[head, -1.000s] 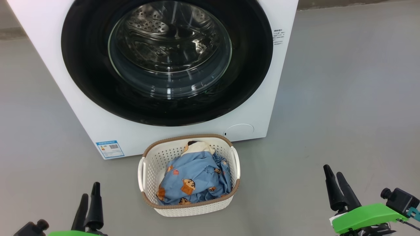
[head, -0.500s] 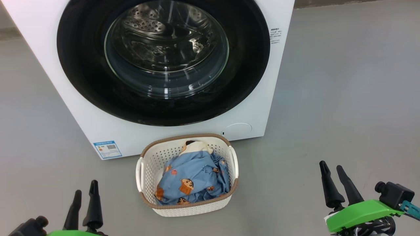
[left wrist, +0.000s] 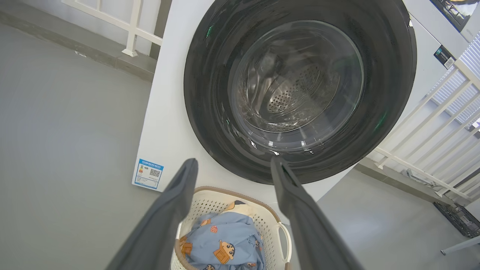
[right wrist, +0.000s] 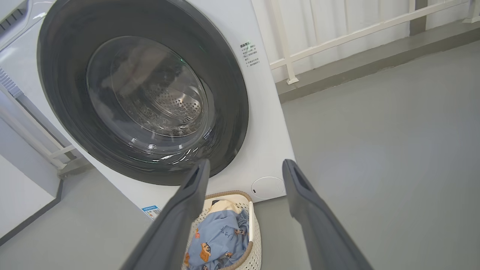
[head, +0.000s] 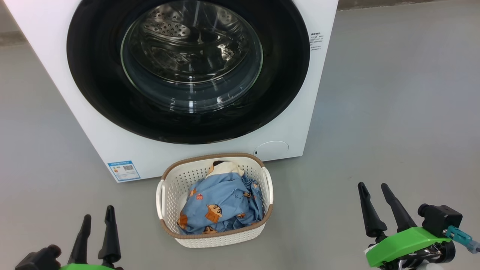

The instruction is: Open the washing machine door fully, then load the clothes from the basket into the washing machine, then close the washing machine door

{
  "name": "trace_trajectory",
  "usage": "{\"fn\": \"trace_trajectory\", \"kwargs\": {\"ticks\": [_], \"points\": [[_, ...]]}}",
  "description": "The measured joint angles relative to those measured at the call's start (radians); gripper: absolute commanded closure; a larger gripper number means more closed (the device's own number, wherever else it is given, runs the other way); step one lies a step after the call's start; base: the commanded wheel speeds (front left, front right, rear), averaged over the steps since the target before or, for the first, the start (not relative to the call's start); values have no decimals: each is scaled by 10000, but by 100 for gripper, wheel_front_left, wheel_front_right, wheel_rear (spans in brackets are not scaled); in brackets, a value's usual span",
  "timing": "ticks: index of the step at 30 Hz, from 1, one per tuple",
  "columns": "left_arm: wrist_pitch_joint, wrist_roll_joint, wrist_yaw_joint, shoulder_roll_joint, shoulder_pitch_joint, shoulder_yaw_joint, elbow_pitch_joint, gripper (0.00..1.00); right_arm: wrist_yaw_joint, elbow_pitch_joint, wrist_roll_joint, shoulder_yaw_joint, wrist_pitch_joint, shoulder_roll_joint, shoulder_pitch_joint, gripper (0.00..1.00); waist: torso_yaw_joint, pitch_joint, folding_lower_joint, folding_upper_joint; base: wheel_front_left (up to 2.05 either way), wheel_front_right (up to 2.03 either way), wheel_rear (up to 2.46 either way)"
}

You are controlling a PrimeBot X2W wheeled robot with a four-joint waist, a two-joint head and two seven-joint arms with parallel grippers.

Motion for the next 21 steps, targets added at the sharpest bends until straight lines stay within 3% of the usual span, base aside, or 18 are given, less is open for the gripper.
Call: {"fn": "trace_trajectory", "kwargs": {"ticks": [21], "points": [[-602, 2518, -75, -13, 1, 12, -52, 0, 0, -92, -2796, 15, -606, -10, -168, 0, -72, 25, 0, 0, 0, 0, 0]]}}
